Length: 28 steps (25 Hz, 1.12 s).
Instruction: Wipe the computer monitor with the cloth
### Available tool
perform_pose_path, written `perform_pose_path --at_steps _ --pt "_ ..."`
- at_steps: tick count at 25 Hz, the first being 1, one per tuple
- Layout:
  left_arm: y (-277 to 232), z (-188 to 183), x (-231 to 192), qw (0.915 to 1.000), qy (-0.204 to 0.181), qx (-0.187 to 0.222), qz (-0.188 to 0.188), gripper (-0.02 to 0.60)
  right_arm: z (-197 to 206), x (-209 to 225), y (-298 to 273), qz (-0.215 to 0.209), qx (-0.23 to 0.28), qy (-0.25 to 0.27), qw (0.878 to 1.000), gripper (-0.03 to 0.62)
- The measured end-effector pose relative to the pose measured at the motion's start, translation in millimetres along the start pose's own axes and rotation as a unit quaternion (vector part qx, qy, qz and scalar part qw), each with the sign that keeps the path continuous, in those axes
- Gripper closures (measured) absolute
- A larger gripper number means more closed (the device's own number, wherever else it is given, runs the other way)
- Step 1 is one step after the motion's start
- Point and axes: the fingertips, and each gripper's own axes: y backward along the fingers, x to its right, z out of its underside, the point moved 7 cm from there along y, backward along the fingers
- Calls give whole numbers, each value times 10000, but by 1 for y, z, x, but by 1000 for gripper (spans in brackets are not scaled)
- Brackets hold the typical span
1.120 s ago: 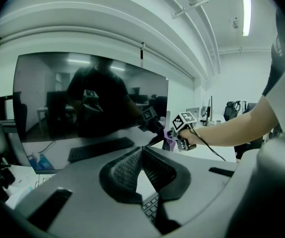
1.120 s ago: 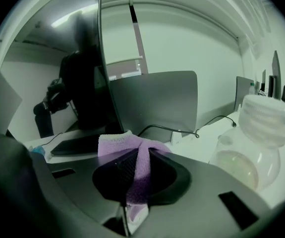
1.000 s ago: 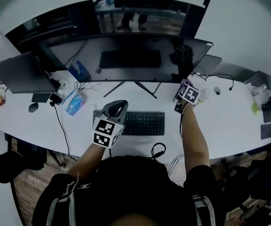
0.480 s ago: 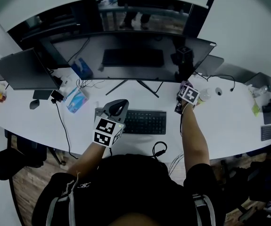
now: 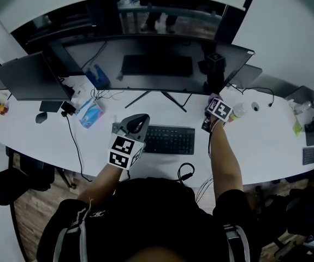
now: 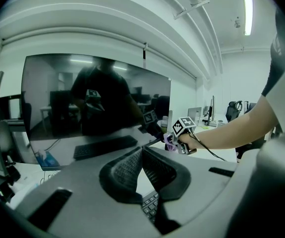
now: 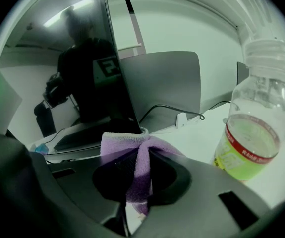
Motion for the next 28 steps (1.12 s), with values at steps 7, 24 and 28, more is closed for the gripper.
perform_pose_path --at_steps 7,24,28 --pt "16 4 -6 9999 9 -33 -167 569 9 -11 2 -247 20 -31 9997 521" --pt "69 27 -33 9969 229 -278 -705 569 33 -89 -5 -1068 -205 334 9935 520" --pt "83 33 -44 9955 329 -254 -857 569 38 -106 -6 -1123 -240 408 9925 520"
